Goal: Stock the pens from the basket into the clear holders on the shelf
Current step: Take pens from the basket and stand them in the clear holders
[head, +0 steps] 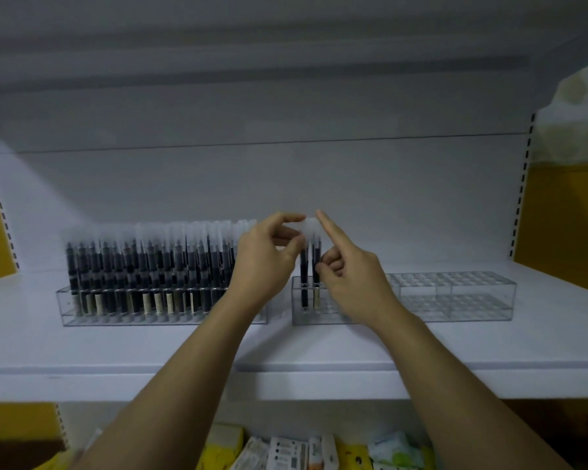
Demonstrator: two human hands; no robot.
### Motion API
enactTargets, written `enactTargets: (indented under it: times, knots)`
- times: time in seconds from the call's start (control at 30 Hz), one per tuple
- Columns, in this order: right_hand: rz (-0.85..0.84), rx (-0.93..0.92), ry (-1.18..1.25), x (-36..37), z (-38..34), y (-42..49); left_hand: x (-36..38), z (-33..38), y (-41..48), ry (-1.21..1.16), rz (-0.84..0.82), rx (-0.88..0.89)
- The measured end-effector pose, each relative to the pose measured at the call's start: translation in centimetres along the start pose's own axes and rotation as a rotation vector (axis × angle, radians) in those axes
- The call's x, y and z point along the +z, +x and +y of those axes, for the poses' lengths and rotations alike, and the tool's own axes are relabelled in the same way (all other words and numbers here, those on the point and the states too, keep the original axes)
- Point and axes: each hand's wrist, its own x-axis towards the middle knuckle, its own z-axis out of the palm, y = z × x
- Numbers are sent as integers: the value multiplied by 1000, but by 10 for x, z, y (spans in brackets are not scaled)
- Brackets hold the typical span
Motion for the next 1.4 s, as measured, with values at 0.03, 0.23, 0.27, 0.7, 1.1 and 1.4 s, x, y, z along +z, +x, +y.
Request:
enactTargets:
  times: [0.03,0.23,0.27,0.7,1.1,1.4]
  knots:
    - [2,12,3,-1,-1,-1,-1,1,-2,7,0,0]
    - [2,96,-77,-5,-15,-18,-13,11,-24,44,16,-3]
    - [8,93,-103,-8,-19,-21,-15,13,-29,65,17,4]
    - [-40,0,-245,-14,-67,-113,-47,28,-139,279,-55,83]
    - [-267,119,-237,55,-21,-253,-39,-34,-278,522,-218,-21]
    - [-636,325,-252,132,47,-333,10,-106,-377,563,-574,-357]
